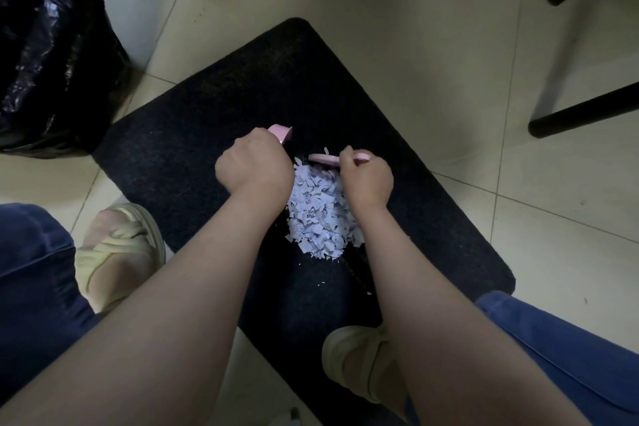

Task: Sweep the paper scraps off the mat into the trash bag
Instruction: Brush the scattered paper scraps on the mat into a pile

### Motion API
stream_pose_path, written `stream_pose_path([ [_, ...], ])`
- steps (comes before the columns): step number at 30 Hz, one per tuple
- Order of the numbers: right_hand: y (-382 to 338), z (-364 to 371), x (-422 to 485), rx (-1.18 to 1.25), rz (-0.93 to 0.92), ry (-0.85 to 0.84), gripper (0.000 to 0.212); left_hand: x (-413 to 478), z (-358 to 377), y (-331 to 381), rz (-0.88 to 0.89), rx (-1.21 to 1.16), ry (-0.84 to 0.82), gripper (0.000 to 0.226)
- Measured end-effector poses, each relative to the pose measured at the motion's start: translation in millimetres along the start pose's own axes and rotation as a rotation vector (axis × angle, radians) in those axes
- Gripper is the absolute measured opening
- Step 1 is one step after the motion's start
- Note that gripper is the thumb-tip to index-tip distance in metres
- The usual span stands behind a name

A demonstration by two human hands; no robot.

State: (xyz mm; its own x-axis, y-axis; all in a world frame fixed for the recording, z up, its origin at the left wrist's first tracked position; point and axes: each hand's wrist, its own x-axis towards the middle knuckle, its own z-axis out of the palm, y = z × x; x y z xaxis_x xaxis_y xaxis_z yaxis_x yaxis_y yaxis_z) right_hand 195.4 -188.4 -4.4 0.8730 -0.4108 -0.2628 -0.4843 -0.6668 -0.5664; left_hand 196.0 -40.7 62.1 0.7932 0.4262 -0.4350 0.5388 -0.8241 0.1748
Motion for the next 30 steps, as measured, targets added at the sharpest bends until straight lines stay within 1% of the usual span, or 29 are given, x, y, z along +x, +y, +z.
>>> stream_pose_path([
  [3, 0.4, -6.1, -13.3, 0.072, 0.054, 0.145, 0.035, -3.9, -1.3, 0.7, 0.005, 0.007, -0.016, 0.014],
  [5, 3.0, -7.2, -14.9, 0.175, 0.063, 0.224, 0.032, -5.6, -2.0, -0.6, 0.016, 0.015, -0.016, 0.016],
  [6, 4.2, -6.5, -14.0, 0.207, 0.054, 0.238, 0.031, -6.0, -1.8, -2.2, 0.019, 0.018, -0.013, 0.016],
  [8, 6.8, -2.2, -7.7, 0.189, -0.003, 0.229, 0.031, -4.2, -1.3, -4.5, 0.016, 0.010, -0.007, 0.014],
  [9, 8.1, -0.5, -3.4, 0.160, -0.027, 0.210, 0.034, -2.8, -0.6, -5.4, 0.011, 0.003, -0.002, 0.016],
  [11, 10.2, 1.8, 5.2, 0.123, -0.001, 0.138, 0.045, 0.9, 0.9, -6.7, -0.005, -0.010, 0.005, 0.022],
  [12, 10.8, 1.9, 8.0, 0.093, 0.025, 0.088, 0.045, 2.1, 0.9, -6.8, -0.014, -0.016, 0.004, 0.023],
  [13, 10.0, 0.6, 9.1, 0.049, 0.042, 0.055, 0.040, 3.2, 0.9, -6.2, -0.018, -0.018, 0.002, 0.024],
  [14, 7.9, -1.8, 8.4, 0.015, 0.055, 0.056, 0.035, 3.9, 0.6, -4.9, -0.019, -0.018, -0.001, 0.023],
  [16, 1.1, -5.7, 7.0, 0.006, 0.058, 0.130, 0.039, 3.2, -0.4, -2.9, -0.009, -0.013, -0.006, 0.019],
  [18, -3.2, -4.9, 5.6, 0.073, 0.040, 0.239, 0.039, 1.2, -0.9, -1.7, 0.002, -0.002, -0.005, 0.017],
  [19, -2.3, -3.1, 6.0, 0.109, 0.034, 0.262, 0.039, 0.0, -0.4, -1.3, 0.008, 0.006, -0.004, 0.017],
  [20, 0.7, -0.1, 6.6, 0.126, 0.025, 0.251, 0.040, -1.3, 0.6, -1.5, 0.012, 0.014, -0.004, 0.017],
  [22, 7.7, 5.8, 7.2, 0.132, -0.001, 0.162, 0.045, -2.3, 1.7, -1.9, 0.014, 0.017, -0.002, 0.018],
  [24, 10.1, 8.4, 4.9, 0.099, -0.020, 0.075, 0.044, -1.8, 1.2, -2.0, 0.009, 0.018, 0.004, 0.020],
  [25, 10.8, 7.7, 3.2, 0.087, -0.020, 0.072, 0.044, -1.8, 0.8, -2.0, 0.005, 0.018, 0.004, 0.020],
  [28, 12.7, -2.3, -1.1, 0.120, 0.004, 0.192, 0.049, -4.9, -0.8, -0.7, 0.012, 0.022, -0.009, 0.015],
  [30, 17.1, -10.6, 0.3, 0.155, 0.012, 0.266, 0.051, -9.3, -0.7, 0.3, 0.030, 0.037, -0.019, 0.016],
])
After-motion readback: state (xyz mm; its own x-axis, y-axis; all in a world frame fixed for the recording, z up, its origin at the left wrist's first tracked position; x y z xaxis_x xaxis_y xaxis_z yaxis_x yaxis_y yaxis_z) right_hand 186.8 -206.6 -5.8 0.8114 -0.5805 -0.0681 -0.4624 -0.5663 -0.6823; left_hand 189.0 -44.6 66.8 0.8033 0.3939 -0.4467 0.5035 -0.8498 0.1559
